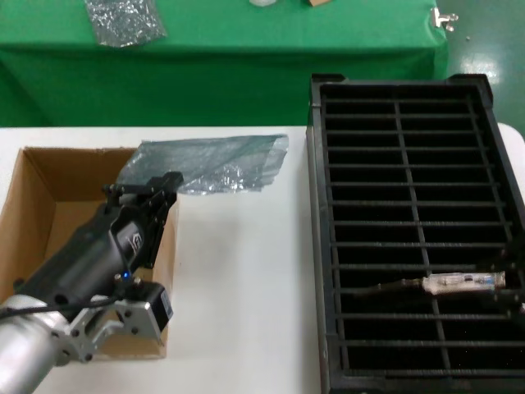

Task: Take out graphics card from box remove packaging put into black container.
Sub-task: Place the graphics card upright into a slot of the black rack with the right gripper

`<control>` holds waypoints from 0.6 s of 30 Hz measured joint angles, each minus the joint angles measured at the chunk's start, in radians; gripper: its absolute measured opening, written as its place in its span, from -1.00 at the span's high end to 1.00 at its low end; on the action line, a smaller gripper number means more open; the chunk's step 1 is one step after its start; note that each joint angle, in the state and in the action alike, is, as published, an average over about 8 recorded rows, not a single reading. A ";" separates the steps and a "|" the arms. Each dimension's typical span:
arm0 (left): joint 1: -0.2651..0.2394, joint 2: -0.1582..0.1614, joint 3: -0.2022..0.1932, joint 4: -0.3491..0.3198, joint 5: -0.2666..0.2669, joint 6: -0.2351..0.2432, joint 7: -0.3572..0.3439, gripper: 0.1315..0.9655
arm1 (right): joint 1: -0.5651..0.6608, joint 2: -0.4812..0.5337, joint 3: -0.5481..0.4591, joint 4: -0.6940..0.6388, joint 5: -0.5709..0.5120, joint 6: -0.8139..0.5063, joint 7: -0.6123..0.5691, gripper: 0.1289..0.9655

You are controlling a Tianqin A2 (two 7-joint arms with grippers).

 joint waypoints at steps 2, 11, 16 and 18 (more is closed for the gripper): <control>0.000 0.000 0.000 0.000 0.000 0.000 0.000 0.98 | 0.044 -0.021 -0.034 -0.001 -0.016 -0.054 0.015 0.86; 0.000 0.000 0.000 0.000 0.000 0.000 0.000 0.98 | 0.181 -0.121 -0.144 -0.025 -0.105 -0.198 0.037 0.86; 0.000 0.000 0.000 0.000 0.000 0.000 0.000 0.98 | 0.225 -0.168 -0.184 -0.058 -0.150 -0.225 0.028 0.86; 0.000 0.000 0.000 0.000 0.000 0.000 0.000 0.98 | 0.241 -0.184 -0.199 -0.075 -0.163 -0.231 0.026 0.86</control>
